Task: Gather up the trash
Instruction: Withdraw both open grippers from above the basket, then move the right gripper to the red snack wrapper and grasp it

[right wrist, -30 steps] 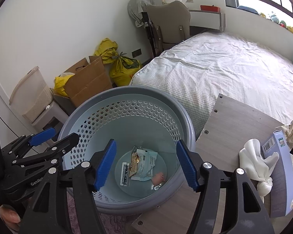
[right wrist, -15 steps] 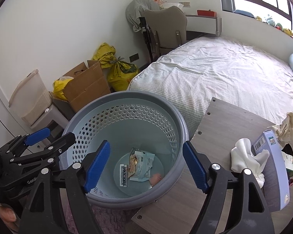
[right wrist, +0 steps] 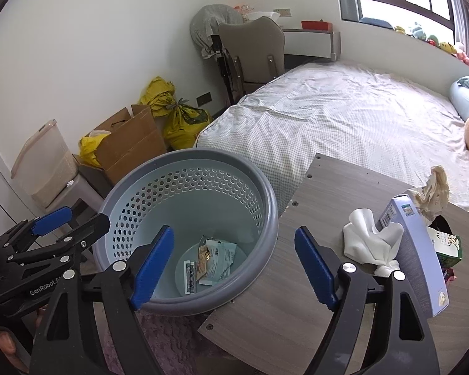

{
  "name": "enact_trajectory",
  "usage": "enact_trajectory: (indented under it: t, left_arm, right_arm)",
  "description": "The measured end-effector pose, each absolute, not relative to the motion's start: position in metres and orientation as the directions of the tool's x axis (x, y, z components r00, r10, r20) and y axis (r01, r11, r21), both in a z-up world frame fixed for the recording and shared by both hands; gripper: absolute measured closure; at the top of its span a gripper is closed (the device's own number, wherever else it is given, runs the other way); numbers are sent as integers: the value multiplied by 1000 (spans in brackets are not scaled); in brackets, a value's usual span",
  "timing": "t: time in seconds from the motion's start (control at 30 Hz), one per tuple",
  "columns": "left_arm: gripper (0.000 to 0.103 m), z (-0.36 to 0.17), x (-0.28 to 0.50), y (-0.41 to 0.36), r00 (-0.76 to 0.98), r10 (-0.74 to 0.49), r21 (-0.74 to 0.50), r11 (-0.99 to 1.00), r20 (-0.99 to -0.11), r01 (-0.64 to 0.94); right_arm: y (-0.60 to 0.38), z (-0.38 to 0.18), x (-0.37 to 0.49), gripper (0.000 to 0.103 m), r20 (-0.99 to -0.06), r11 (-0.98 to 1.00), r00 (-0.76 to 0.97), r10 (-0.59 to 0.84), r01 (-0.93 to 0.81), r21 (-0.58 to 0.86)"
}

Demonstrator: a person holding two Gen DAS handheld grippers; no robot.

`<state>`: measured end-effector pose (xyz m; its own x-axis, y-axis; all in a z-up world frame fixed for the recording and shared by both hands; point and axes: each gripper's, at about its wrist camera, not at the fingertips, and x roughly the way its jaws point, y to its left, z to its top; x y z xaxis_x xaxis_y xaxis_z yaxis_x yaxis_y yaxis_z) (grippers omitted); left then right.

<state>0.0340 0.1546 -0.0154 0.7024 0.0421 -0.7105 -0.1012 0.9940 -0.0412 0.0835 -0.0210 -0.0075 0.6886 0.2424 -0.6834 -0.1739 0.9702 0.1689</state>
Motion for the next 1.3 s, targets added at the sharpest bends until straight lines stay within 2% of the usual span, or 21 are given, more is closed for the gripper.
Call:
enact_trajectory:
  t: [0.67,1.3]
  left_arm:
    - [24,-14,14,98,697,-17,-32,999,-717,-9]
    - [24,-26,17,19,683,-57,-18,998,-728,64]
  right_arm:
    - [-114,1,32,24,-656,990,750,78,20,140]
    - [-214,-31,0,24,-705,973,709,-9,170,158]
